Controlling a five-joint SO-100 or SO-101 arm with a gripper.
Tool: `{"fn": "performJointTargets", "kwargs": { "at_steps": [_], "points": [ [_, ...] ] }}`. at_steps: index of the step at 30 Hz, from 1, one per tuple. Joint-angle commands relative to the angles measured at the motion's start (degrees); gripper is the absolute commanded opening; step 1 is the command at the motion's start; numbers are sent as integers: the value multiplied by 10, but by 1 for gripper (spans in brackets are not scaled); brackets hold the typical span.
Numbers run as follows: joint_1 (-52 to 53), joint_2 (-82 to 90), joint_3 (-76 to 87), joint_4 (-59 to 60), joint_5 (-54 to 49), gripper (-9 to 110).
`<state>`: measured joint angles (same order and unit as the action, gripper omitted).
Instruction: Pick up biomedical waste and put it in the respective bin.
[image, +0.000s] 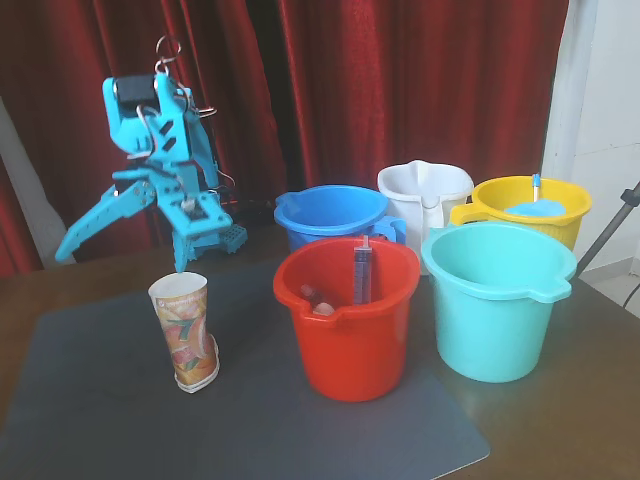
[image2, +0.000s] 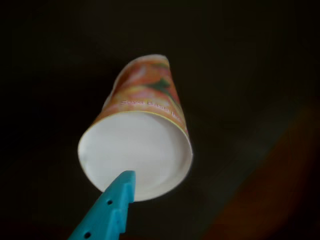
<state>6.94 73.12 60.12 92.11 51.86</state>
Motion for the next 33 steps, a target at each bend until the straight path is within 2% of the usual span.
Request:
{"fn": "performJointTargets", "kwargs": {
  "at_steps": [1, 10, 13, 20, 33],
  "points": [
    [5, 54, 17, 195, 32, 90],
    [-5, 90, 77, 195, 109, 90],
    [-58, 105, 93, 195, 127, 90],
    [-96, 108, 94, 195, 193, 90],
    [-119, 79, 125, 171, 198, 90]
  ]
}}
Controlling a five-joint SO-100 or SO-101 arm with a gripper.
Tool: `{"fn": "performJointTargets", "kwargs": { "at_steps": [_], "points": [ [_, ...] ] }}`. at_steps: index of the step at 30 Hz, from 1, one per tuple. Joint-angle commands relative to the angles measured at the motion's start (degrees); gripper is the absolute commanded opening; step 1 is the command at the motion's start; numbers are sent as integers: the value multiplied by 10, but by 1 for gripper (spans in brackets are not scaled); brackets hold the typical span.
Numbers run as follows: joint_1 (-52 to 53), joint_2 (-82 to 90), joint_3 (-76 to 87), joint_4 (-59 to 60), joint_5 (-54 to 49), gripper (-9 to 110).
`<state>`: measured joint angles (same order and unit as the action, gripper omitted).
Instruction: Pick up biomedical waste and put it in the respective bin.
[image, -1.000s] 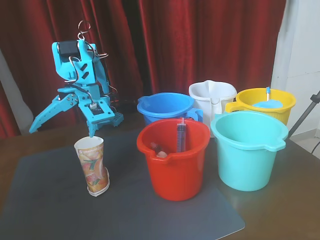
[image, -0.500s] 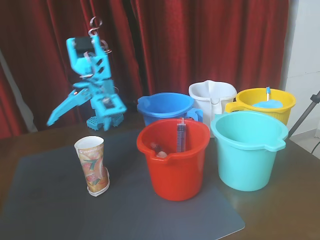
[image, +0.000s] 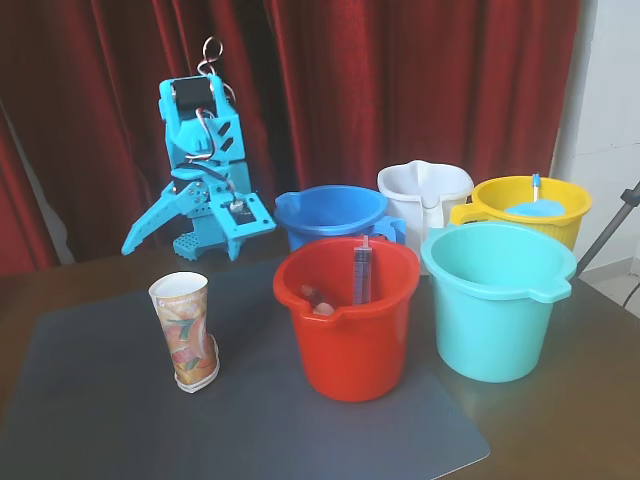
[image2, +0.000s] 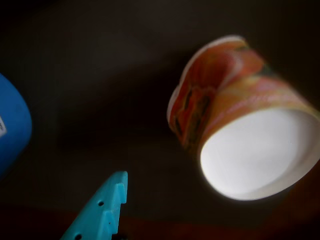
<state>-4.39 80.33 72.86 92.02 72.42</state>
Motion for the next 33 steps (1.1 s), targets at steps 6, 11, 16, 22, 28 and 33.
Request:
{"fn": "performJointTargets", "kwargs": {
  "at_steps": [6, 11, 16, 22, 28, 33],
  "points": [
    [-5, -40, -9, 158, -8, 90],
    [-4, -45, -8, 136, -10, 90],
    [36, -45, -7, 118, -33, 90],
    [62, -46, -5, 111, -81, 90],
    [62, -48, 2, 103, -79, 90],
    [60, -114, -8, 78, -76, 90]
  ]
}}
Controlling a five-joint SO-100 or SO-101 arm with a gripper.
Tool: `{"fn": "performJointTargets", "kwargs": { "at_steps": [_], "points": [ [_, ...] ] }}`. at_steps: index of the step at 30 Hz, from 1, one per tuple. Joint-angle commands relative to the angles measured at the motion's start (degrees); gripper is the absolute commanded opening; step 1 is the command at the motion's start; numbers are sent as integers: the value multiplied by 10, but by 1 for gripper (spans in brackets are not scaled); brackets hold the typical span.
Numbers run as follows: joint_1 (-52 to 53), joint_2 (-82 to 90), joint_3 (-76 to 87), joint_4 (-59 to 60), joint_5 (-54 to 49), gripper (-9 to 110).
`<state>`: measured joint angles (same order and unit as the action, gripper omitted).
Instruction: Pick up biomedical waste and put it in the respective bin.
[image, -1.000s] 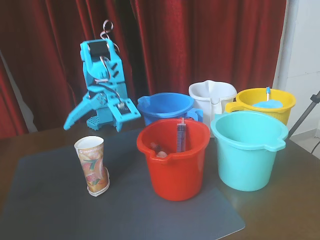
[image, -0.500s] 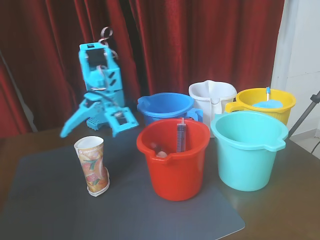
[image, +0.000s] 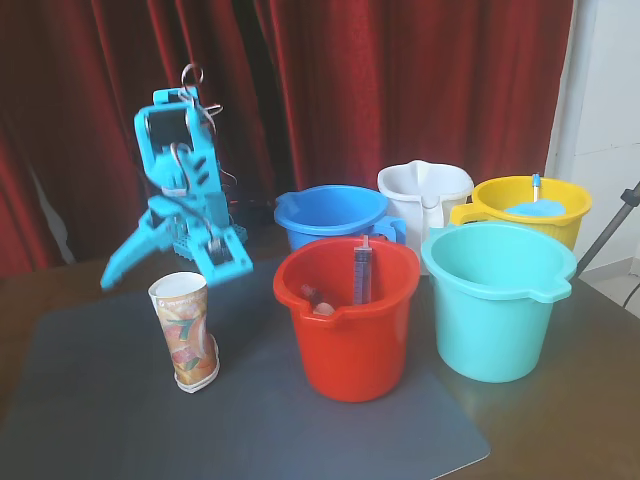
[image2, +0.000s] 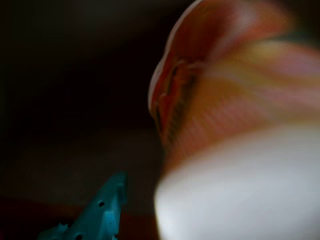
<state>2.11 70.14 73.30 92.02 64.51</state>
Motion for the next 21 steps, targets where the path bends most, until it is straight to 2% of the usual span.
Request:
{"fn": "performJointTargets", "kwargs": {
  "at_steps": [1, 13, 17, 21],
  "points": [
    [-6, -24, -12, 70, 3, 90],
    [-6, -55, -24, 42, 25, 89],
    [-5, -55, -60, 46, 33, 75],
    [-4, -56, -104, 49, 40, 50]
  ]
}}
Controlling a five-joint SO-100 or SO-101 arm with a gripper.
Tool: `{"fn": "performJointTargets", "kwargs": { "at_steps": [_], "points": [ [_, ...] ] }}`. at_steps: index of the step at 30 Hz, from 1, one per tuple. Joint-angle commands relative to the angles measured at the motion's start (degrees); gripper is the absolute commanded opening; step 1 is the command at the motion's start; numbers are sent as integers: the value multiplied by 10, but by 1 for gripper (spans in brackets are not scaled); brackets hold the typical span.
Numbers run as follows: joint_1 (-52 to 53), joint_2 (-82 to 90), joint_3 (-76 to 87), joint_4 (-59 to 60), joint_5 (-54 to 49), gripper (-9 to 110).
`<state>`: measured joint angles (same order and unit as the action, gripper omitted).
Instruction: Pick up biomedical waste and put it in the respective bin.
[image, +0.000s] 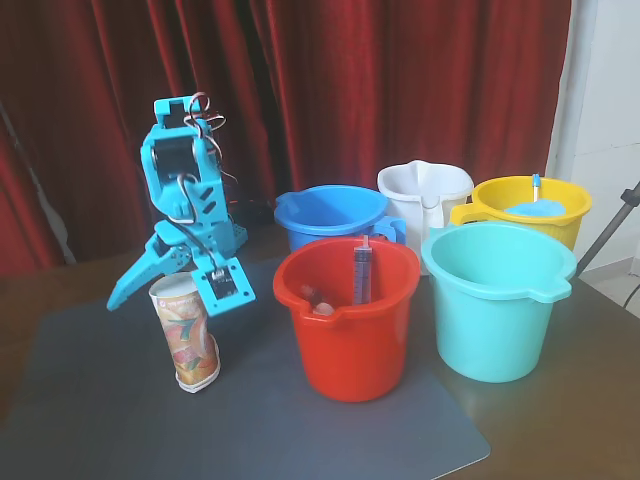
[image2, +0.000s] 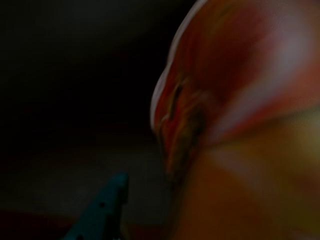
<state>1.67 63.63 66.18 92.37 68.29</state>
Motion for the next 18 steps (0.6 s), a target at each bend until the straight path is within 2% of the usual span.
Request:
{"fn": "performJointTargets", "kwargs": {
  "at_steps": [1, 5, 12, 14, 17, 18],
  "points": [
    [1, 5, -39, 46, 2, 44],
    [32, 1, -47, 41, -5, 25],
    [33, 3, -40, 44, 2, 20],
    [38, 6, -40, 42, 2, 15],
    [40, 7, -47, 40, -4, -1],
    [40, 8, -47, 40, 0, -1]
  ]
}}
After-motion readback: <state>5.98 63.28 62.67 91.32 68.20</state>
